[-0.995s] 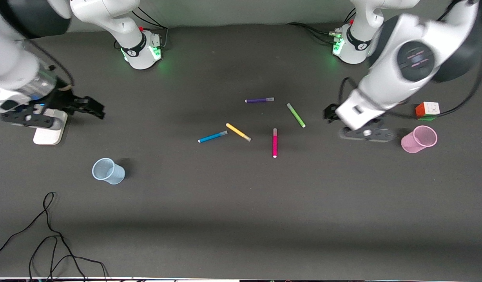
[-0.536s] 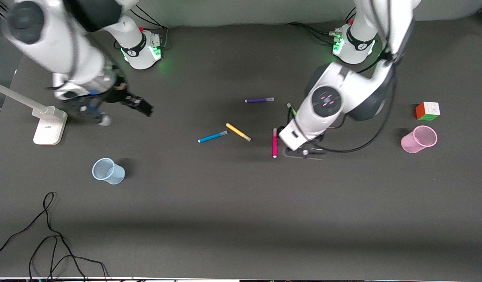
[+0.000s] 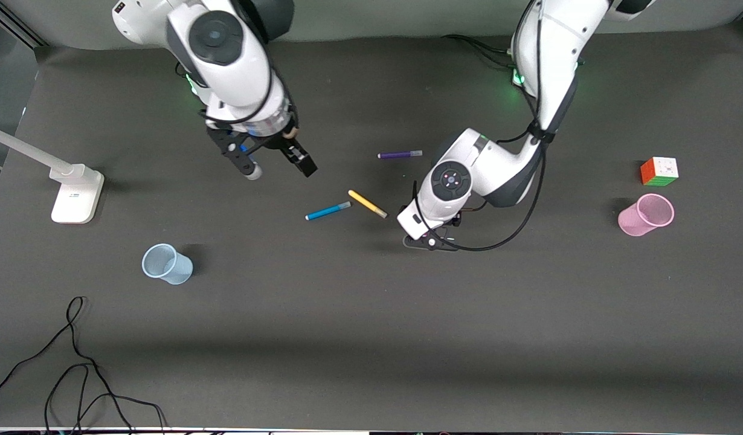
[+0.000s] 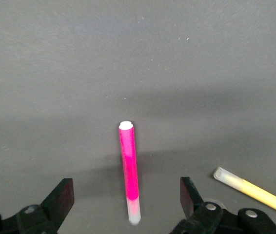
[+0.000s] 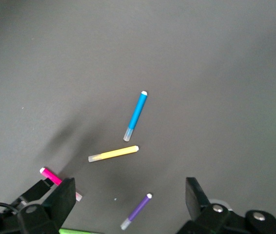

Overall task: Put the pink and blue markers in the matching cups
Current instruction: 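Grasp the pink marker with the left gripper while the right gripper grasps the blue marker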

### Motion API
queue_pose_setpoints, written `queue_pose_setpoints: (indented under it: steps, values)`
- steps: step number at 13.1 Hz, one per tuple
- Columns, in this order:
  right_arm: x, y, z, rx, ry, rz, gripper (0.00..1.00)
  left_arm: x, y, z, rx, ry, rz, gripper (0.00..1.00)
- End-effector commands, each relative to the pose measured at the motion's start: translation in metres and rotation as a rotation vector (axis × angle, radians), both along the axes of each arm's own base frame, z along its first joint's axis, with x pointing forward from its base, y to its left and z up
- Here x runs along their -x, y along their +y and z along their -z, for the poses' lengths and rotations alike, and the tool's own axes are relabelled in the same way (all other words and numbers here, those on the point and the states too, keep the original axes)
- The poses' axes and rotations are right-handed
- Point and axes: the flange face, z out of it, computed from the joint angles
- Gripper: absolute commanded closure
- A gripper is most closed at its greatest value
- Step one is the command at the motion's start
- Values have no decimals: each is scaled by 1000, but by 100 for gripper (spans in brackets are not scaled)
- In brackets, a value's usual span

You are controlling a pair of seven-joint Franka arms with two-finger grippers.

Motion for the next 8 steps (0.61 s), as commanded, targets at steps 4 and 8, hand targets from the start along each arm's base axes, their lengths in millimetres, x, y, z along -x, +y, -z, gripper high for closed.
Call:
queue_pose_setpoints:
  steps: [4, 8]
  values:
    - [18, 23, 35, 4, -9, 207, 0, 28, 9, 47, -2, -62, 9, 4]
    - [24, 27, 51, -11, -27, 237, 0, 37, 13, 57, 7, -71, 12, 33]
